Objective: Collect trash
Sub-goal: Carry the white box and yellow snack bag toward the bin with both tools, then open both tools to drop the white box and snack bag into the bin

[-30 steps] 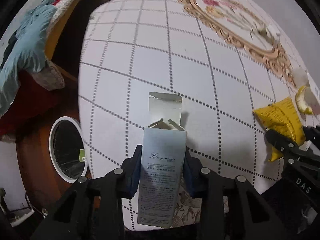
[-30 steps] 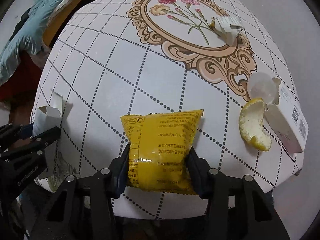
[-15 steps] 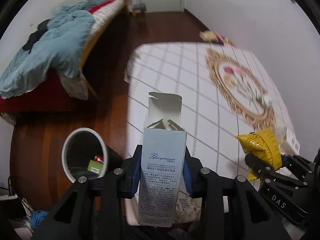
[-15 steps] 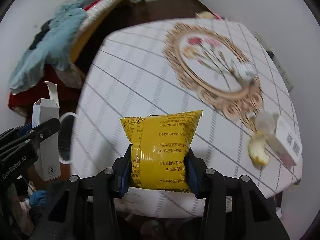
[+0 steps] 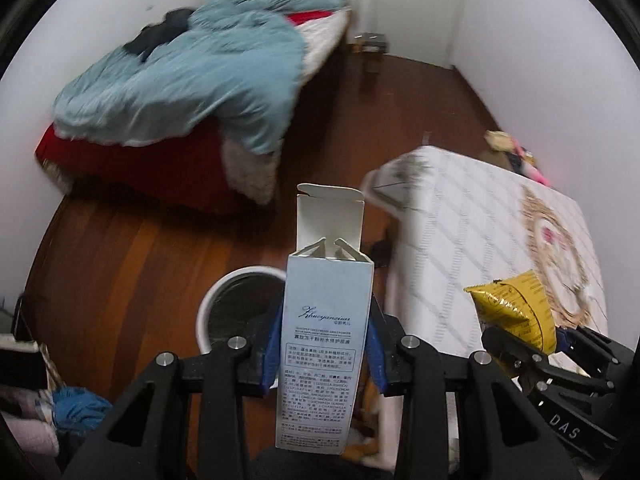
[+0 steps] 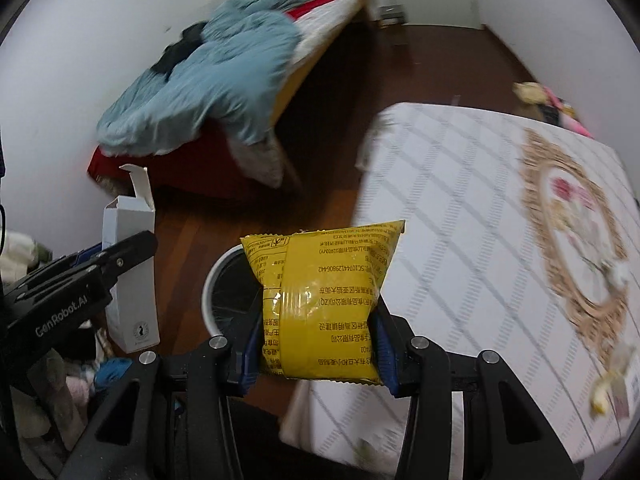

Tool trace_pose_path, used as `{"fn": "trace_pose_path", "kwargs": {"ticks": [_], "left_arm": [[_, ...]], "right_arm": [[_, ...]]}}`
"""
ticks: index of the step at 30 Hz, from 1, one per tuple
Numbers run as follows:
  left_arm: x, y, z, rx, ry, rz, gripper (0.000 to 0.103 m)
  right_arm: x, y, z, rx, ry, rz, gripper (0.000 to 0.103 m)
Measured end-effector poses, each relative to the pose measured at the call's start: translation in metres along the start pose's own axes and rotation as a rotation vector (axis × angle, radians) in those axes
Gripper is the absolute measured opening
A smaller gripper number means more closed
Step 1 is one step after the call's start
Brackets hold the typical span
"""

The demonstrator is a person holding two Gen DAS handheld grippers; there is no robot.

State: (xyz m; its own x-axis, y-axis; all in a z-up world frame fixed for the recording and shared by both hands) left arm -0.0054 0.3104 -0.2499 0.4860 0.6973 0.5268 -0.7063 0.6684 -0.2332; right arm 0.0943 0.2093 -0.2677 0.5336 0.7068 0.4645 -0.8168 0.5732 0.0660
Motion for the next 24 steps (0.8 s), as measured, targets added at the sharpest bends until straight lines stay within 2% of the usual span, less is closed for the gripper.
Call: {"fn": "trace_pose_path", "kwargs": {"ticks": [4,7,11,13,15,18,21,22,24], "left_arm": [[-0.01,0.059,-0.026,0.017,0.045,0.094,0.032],[-0.028,0.104,-0.057,-0.005,0.113,0.194,0.032],[-0.052,0.148,-0.098,-0.048,0.188,0.316,0.032],[-0.06,0.162,-0.116,-0.07,0.222,0.357,0.032],[-0.07,0.172,-0.138,-0.134,0.27,0.417,0.033],[-0.075,0.182,-0.158,-0.188,0.304,0.472,0.035],[-0.077,0.195,-0.167,-0.172,0.311,0.496,0.036],[-0.076,0.198,-0.167,-0.161,0.314,0.499,0.038],[-0.081,0.209,-0.165,-0.129,0.324,0.5,0.05]], "right_arm": [[0.002,0.053,-0.042,0.015,0.058,0.073,0.049],[-0.002,0.093,-0.089,0.016,0.129,0.129,0.048],[-0.008,0.121,-0.145,0.013,0.217,0.153,0.048],[-0.012,0.134,-0.173,0.011,0.257,0.166,0.048],[-0.014,0.145,-0.197,0.011,0.291,0.174,0.048],[-0.014,0.157,-0.227,0.012,0.333,0.18,0.048],[-0.013,0.167,-0.254,0.003,0.354,0.195,0.049],[-0.014,0.169,-0.26,0.003,0.36,0.199,0.049],[-0.016,0.175,-0.273,0.008,0.379,0.205,0.049]]}}
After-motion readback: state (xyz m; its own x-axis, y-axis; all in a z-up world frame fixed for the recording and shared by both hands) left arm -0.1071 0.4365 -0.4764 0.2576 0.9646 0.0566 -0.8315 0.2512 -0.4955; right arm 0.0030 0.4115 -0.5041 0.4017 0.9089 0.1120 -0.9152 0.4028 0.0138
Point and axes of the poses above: each gripper's, at about its wrist camera, not at the fingertips, and z roughly against the way its jaws point, y to its left, x to its top, the point moved 10 cm from there along -z, roughly the way its jaws point, and after that the axes turned 15 degrees about -x, right-handed, at the moved point
